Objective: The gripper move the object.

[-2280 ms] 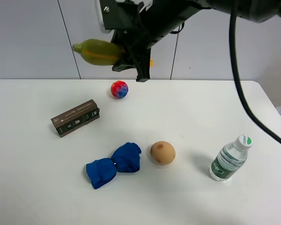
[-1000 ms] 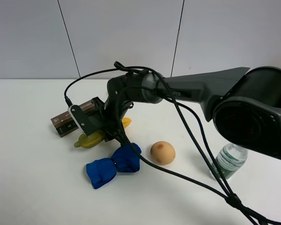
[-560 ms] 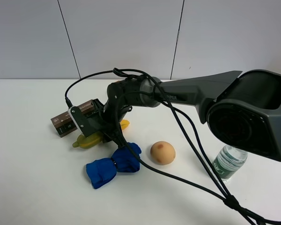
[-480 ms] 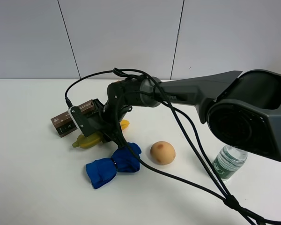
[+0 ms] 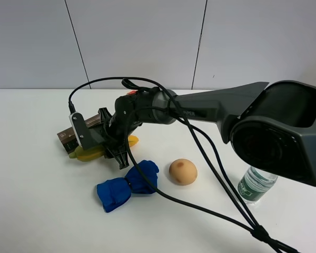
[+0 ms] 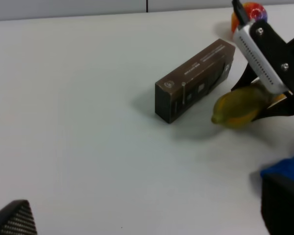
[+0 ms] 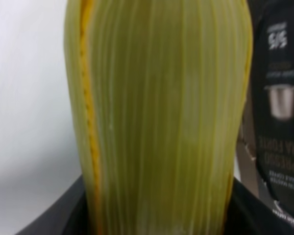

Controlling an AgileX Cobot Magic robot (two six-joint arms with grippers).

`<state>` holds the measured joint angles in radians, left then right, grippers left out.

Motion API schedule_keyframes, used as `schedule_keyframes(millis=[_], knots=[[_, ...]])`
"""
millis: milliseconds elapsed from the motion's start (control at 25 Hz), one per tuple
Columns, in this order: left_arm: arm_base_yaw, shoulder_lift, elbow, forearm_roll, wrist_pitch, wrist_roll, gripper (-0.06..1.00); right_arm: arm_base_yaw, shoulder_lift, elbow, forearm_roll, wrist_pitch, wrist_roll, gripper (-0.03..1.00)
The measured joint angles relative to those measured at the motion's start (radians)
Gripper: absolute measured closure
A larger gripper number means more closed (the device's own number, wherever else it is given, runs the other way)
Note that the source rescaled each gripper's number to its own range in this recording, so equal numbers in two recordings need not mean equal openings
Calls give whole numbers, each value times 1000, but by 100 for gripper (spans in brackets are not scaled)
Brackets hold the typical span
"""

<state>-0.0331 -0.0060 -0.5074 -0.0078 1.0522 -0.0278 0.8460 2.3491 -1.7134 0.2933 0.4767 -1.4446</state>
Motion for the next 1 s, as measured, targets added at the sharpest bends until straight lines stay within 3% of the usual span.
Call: schedule_keyframes(millis=[80,200,320,760,840,1000], knots=[[0,0,0,0,0,0,-6,4,1,0,1,-9,48,93],[0,0,0,0,0,0,-6,4,1,0,1,-11,118,78],[0,0,0,0,0,0,-6,4,1,0,1,-13,147,68],[0,0,0,0,0,0,-6,4,-39,0,19,23,278,65],[0,0,0,0,0,0,-6,4,-87,0,23,46,355,65],[0,0,0,0,0,0,-6,4,-200,0,25,83,615,65]])
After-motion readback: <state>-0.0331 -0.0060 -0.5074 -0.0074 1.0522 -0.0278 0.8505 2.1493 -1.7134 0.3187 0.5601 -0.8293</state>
